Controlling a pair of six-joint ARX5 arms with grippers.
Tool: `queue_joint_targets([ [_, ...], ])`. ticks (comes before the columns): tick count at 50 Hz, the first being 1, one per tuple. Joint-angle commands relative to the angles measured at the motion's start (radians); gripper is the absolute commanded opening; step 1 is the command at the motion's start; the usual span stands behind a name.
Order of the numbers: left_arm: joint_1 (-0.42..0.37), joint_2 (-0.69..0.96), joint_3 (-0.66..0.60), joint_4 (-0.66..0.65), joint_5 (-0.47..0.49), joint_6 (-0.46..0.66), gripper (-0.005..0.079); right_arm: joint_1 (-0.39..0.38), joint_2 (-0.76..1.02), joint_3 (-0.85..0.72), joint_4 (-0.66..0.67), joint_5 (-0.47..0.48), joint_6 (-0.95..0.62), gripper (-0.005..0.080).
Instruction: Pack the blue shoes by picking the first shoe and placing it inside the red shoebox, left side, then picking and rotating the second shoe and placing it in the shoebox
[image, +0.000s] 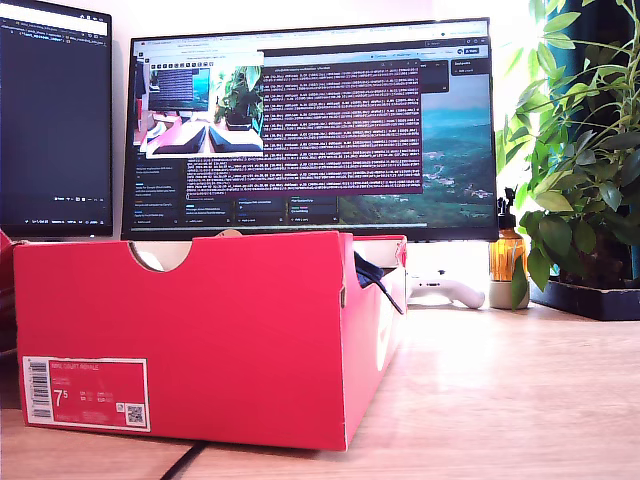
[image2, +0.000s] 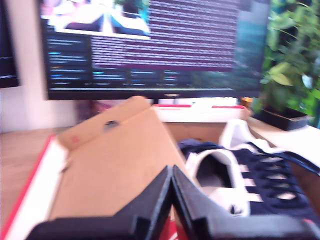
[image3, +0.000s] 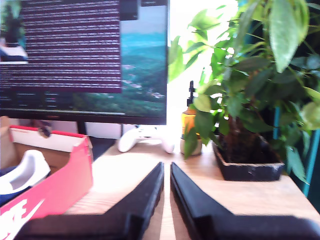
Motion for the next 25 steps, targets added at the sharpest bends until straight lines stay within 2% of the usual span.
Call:
queue_joint_targets([
  [1,0.003,-0.047,-0.031,-0.090,-0.045,0.020,-0.0019,0.010,-0.006,-0.009,-0.008,0.036,0.013,-0.0008],
  [9,0.003,-0.171,-0.029,-0.279,-0.164,0.048,-0.0019,0.010,-0.006,-0.009,-0.065,0.067,0.032,-0.0008],
  [13,0.003,-0.164,-0.019,-0.334,-0.224,0.074,-0.0019,0.010,-0.006,-0.009,-0.099,0.067,0.036,-0.0008],
  [16,0.003,-0.164,-0.017,-0.357,-0.232,0.098,-0.0019,0.010,-0.006,-0.009,-0.117,0.068,0.045,-0.0008],
  [25,0.003,-0.164,-0.016,-0.366,-0.405,0.101,-0.0019,0.010,-0.006,-0.009,-0.177,0.114,0.051,-0.0008],
])
